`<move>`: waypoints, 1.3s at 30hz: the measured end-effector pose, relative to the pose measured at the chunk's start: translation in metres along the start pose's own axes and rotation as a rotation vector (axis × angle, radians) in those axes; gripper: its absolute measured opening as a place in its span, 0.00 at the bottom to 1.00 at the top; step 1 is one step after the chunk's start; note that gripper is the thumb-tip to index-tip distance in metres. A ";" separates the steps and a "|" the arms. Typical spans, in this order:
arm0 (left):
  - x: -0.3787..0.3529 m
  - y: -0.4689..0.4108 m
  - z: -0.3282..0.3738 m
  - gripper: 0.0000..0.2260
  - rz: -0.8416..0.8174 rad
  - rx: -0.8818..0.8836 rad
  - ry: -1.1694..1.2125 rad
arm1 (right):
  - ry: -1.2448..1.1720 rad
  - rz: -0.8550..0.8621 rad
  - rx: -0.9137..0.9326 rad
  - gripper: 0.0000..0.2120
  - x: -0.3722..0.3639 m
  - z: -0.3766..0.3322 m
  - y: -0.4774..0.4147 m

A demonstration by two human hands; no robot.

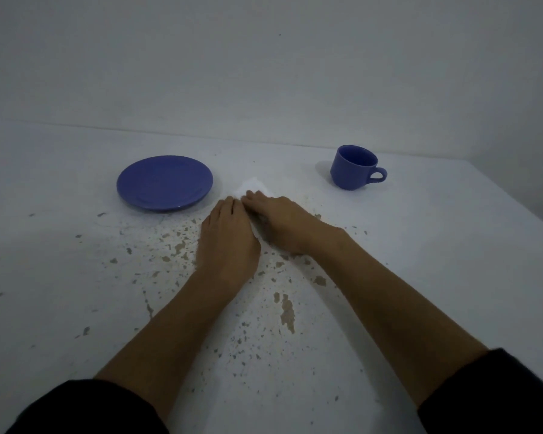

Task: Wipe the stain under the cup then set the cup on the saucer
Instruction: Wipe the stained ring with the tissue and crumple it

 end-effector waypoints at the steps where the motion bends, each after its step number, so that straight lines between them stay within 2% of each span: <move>1: 0.001 0.000 -0.001 0.30 -0.001 0.012 0.005 | -0.027 -0.025 -0.004 0.26 0.001 0.008 0.006; 4: 0.005 0.002 -0.001 0.30 0.021 0.043 0.021 | -0.038 -0.033 -0.114 0.32 0.016 0.038 0.015; 7: 0.006 0.001 -0.002 0.30 0.028 0.047 0.014 | -0.041 0.028 -0.159 0.30 0.029 0.034 -0.001; 10: 0.005 0.002 -0.002 0.29 0.032 0.049 0.015 | -0.075 0.047 -0.133 0.32 0.020 0.007 -0.016; 13: 0.006 0.000 -0.002 0.28 0.056 0.030 0.015 | -0.123 0.048 0.004 0.20 0.003 -0.011 -0.014; 16: 0.005 0.002 -0.001 0.28 0.030 0.041 0.028 | -0.122 0.020 0.050 0.22 0.000 0.005 0.001; 19: 0.010 0.004 -0.003 0.28 0.035 0.066 0.029 | -0.108 0.002 -0.057 0.29 0.015 0.039 0.005; 25: 0.015 0.006 -0.002 0.26 0.040 0.060 0.048 | -0.025 0.070 -0.316 0.26 0.049 0.092 0.032; 30: 0.017 0.005 0.001 0.24 0.057 0.064 0.047 | -0.123 0.078 -0.303 0.29 0.027 0.055 0.055; 34: 0.016 0.007 -0.001 0.27 0.040 0.086 0.059 | -0.235 0.108 -0.247 0.30 0.020 0.024 0.040; 37: 0.018 0.012 -0.004 0.27 0.075 0.089 0.102 | -0.147 0.109 -0.223 0.31 0.021 0.011 0.016; 39: 0.022 0.014 -0.007 0.24 0.129 0.087 0.200 | -0.089 0.138 -0.153 0.25 0.017 -0.006 0.006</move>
Point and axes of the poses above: each hand's wrist, its own y-axis away from the middle knuckle, its own x-axis out of the back of the hand, z = x × y, the point moved 10 cm from there along -y, towards the middle knuckle, and after that the axes turned 15 degrees about -y, right-handed, at the moved point
